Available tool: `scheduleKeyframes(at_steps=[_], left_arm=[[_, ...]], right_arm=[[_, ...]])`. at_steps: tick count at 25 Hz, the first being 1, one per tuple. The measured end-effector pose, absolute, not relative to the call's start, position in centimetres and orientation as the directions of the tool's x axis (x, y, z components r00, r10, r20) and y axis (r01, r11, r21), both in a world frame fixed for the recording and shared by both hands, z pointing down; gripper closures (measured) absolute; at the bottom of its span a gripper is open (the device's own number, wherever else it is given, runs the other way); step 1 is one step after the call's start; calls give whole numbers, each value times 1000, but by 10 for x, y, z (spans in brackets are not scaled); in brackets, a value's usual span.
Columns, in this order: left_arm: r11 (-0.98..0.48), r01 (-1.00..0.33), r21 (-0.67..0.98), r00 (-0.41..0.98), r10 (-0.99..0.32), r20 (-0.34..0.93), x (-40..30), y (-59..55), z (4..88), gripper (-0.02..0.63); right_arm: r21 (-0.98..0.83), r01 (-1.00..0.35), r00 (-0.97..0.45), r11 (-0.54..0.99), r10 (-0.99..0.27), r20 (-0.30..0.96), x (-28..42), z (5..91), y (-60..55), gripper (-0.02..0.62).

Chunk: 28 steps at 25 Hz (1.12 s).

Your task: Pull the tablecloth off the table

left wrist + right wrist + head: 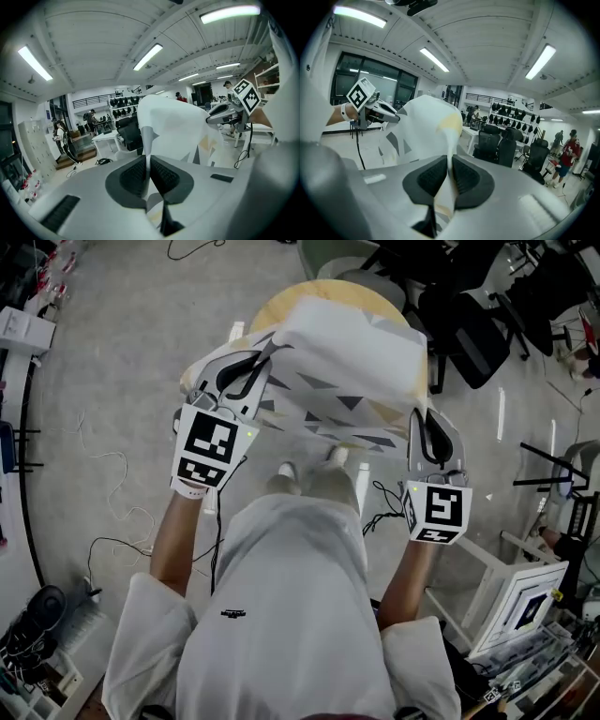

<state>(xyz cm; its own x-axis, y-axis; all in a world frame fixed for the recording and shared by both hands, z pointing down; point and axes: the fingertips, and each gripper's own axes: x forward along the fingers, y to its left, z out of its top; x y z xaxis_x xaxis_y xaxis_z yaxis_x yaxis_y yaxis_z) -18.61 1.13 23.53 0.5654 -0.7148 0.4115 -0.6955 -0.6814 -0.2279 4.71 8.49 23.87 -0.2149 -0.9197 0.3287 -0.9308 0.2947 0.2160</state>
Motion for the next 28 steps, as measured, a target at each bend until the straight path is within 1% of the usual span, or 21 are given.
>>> scheduleKeyframes(at_steps=[5, 9, 14, 21, 25, 28], left_arm=[[-623, -763, -174, 527, -755, 391, -194, 96, 230, 581], [-598, -785, -163, 503, -767, 399, -192, 154, 228, 580], [-557, -814, -164, 444, -780, 441, -194, 161, 230, 580], [-479, -869, -127, 375, -803, 464, -173, 219, 241, 581], [-460, -880, -118, 358, -805, 473, -175, 226, 245, 581], [-475, -873, -112, 369, -793, 486, -174, 232, 247, 581]], right_arm=[[218, -929, -221, 299, -921, 321, 47, 230, 147, 540], [187, -936, -227, 299, -916, 330, 54, 232, 194, 532], [169, -923, -270, 345, -895, 355, 52, 238, 197, 532], [103, -912, -337, 397, -868, 365, 74, 247, 237, 532], [91, -901, -362, 424, -852, 378, 71, 253, 244, 534], [101, -898, -360, 429, -845, 395, 71, 254, 254, 534]])
